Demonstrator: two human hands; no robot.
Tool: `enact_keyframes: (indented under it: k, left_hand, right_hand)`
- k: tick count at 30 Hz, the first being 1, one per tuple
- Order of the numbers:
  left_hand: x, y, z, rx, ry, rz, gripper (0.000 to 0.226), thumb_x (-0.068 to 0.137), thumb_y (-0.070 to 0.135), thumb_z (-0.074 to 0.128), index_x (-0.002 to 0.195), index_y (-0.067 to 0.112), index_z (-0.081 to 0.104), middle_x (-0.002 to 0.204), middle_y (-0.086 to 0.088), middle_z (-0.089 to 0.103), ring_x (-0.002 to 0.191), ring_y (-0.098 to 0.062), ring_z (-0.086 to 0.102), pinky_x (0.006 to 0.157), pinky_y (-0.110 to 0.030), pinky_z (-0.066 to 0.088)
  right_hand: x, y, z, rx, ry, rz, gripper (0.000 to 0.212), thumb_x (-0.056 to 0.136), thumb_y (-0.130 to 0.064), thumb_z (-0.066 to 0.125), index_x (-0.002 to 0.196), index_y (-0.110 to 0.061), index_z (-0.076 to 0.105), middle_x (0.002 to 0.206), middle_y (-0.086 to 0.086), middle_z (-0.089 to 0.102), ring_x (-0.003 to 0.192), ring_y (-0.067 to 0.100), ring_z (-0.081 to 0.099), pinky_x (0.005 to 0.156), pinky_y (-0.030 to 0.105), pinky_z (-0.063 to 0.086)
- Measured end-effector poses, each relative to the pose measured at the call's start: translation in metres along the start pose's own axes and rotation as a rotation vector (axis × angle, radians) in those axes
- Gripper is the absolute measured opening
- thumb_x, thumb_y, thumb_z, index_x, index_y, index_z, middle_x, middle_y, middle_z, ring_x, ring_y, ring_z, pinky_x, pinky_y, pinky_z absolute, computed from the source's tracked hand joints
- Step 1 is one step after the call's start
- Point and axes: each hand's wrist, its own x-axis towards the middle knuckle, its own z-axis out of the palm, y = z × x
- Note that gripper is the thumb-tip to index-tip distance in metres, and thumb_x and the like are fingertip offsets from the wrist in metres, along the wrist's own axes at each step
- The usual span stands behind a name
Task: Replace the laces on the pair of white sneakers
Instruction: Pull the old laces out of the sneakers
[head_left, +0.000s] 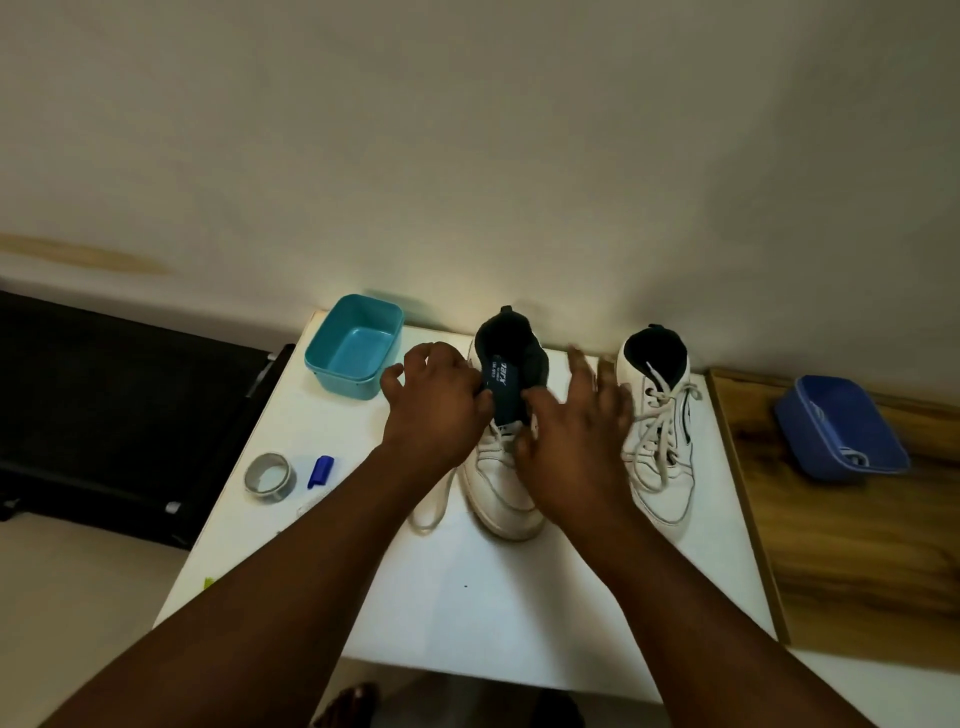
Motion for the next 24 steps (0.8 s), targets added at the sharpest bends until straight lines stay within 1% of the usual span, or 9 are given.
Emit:
enact_keyframes:
  k: [2,5,8,11,13,15,17,19,24]
  left_hand:
    - [0.000,-0.001,0.000,-0.026,-0.010,0.002,0.034,0.101,0.047,0.047,0.115,0.027,0.070,0.141,0.000,0.047,0.143,-0.026,0.028,0.114,-0.054,0.023]
    - [0.002,-0.003,-0.001,-0.046,-0.033,0.000,0.034,0.102,0.048,0.047,0.116,0.027,0.071,0.143,0.001,0.047,0.144,-0.025,0.027,0.116,-0.053,0.021]
    - [0.003,-0.002,-0.002,0.025,-0.025,0.036,0.035,0.102,0.047,0.045,0.118,0.028,0.070,0.145,0.002,0.046,0.146,-0.025,0.024,0.118,-0.056,0.017]
    - [0.004,-0.001,-0.001,0.063,-0.005,0.029,0.035,0.101,0.046,0.045,0.119,0.029,0.070,0.144,0.001,0.047,0.146,-0.026,0.025,0.117,-0.058,0.016]
    - [0.004,-0.001,0.000,0.042,-0.002,0.006,0.036,0.101,0.047,0.046,0.118,0.027,0.070,0.143,0.000,0.047,0.145,-0.027,0.026,0.116,-0.058,0.018]
    - [0.004,-0.002,0.001,-0.001,-0.005,-0.009,0.034,0.101,0.046,0.047,0.115,0.026,0.070,0.142,-0.001,0.048,0.144,-0.026,0.027,0.117,-0.058,0.020]
    - [0.003,-0.002,0.002,-0.043,-0.012,-0.025,0.032,0.100,0.047,0.048,0.111,0.026,0.070,0.140,0.000,0.048,0.143,-0.025,0.028,0.117,-0.057,0.021]
    - [0.003,-0.003,0.002,-0.055,-0.016,-0.036,0.031,0.100,0.048,0.049,0.110,0.027,0.070,0.139,0.000,0.049,0.142,-0.025,0.029,0.116,-0.056,0.022]
    - [0.005,-0.006,0.001,-0.027,-0.024,-0.019,0.034,0.100,0.050,0.049,0.112,0.028,0.071,0.143,0.000,0.047,0.144,-0.026,0.029,0.117,-0.055,0.021]
  right_hand:
    - [0.004,-0.005,0.008,0.011,-0.084,-0.096,0.019,0.091,-0.034,0.064,0.108,-0.032,0.072,0.169,0.008,0.019,0.156,0.041,-0.002,0.122,0.058,-0.005]
    - [0.007,-0.006,0.011,0.019,-0.182,-0.086,0.019,0.098,-0.033,0.059,0.107,-0.034,0.075,0.168,0.000,0.025,0.157,0.037,-0.003,0.120,0.056,-0.012]
    - [0.006,-0.001,0.001,-0.048,-0.161,-0.026,0.019,0.093,-0.026,0.061,0.107,-0.033,0.073,0.159,-0.004,0.036,0.155,0.031,0.012,0.122,0.058,-0.005]
    - [0.005,0.017,-0.009,-0.145,0.013,0.139,0.026,0.080,-0.015,0.067,0.103,-0.024,0.074,0.147,0.009,0.047,0.146,0.037,0.032,0.120,0.061,0.012]
    - [0.004,0.026,-0.011,-0.119,0.121,0.196,0.020,0.081,-0.013,0.067,0.099,-0.020,0.073,0.145,0.015,0.047,0.144,0.041,0.033,0.119,0.062,0.015]
    - [0.003,0.023,-0.008,-0.074,0.131,0.121,0.020,0.084,-0.017,0.068,0.103,-0.021,0.071,0.150,0.018,0.044,0.148,0.044,0.027,0.119,0.064,0.018]
    - [0.002,0.011,0.001,-0.016,0.057,-0.012,0.028,0.086,-0.023,0.070,0.114,-0.027,0.069,0.159,0.017,0.036,0.152,0.045,0.017,0.120,0.065,0.015]
    - [0.002,0.001,0.011,0.019,-0.009,-0.117,0.022,0.089,-0.026,0.070,0.110,-0.030,0.072,0.164,0.014,0.032,0.154,0.046,0.012,0.120,0.064,0.008]
    - [0.008,0.006,0.013,0.016,-0.048,-0.080,0.008,0.089,-0.026,0.067,0.091,-0.032,0.073,0.152,-0.003,0.049,0.153,0.032,0.021,0.122,0.056,0.001]
